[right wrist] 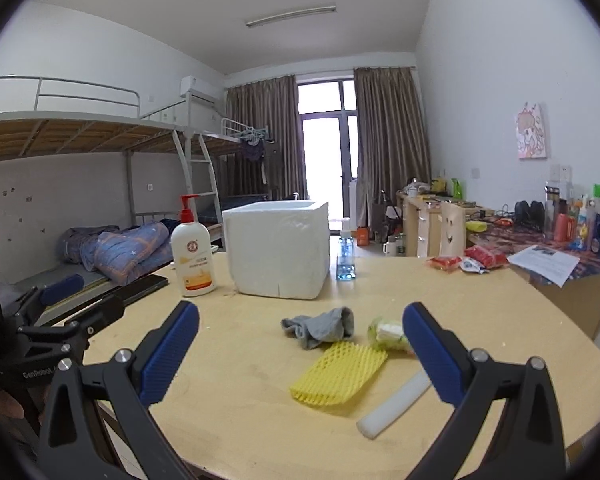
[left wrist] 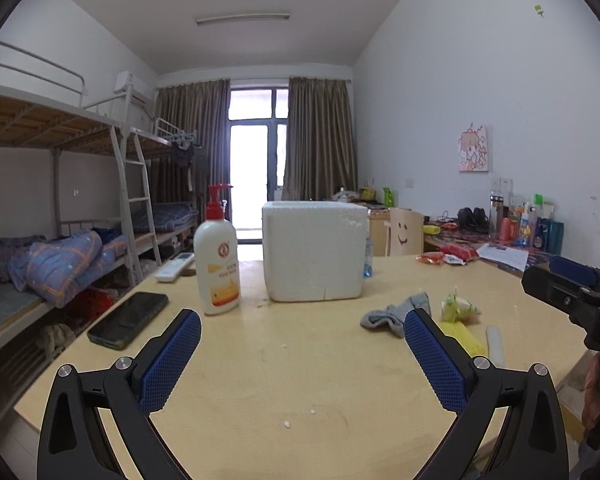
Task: Organize soft objects
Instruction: 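Move the left tool toward the yellow foam net sleeve, then close the left tool on the yellow foam net and lift it, then hold the foam net up with the left tool while the right tool approaches the flowered tissue pack, then close the right tool on the flowered tissue pack and lift it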
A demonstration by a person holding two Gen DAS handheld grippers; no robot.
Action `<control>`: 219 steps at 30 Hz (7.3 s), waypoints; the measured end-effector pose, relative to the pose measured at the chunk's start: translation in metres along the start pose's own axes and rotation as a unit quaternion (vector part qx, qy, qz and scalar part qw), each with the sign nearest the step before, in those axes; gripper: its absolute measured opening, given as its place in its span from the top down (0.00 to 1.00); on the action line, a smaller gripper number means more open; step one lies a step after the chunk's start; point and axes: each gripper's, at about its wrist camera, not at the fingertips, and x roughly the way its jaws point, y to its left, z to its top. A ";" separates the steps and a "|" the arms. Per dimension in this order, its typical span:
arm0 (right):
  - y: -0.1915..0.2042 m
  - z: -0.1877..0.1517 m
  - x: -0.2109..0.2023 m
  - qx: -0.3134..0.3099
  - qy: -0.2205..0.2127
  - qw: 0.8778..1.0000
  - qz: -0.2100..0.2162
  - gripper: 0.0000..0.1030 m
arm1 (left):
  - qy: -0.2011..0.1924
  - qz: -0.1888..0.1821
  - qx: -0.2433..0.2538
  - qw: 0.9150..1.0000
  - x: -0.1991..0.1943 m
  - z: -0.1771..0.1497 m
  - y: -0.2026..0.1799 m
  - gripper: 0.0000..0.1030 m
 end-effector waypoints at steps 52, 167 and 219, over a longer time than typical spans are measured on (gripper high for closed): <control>-0.127 -0.026 0.024 0.074 0.078 0.991 -0.082 0.00 | 0.195 -0.167 0.025 0.966 0.131 -0.008 -0.128 0.01; -0.095 -0.024 0.165 0.088 0.289 0.945 -0.128 0.25 | 0.189 -0.113 0.001 0.975 0.145 0.005 -0.014 0.91; -0.015 0.031 0.058 0.014 0.151 0.988 -0.041 0.31 | 0.128 -0.062 -0.012 0.990 0.068 0.027 0.005 0.91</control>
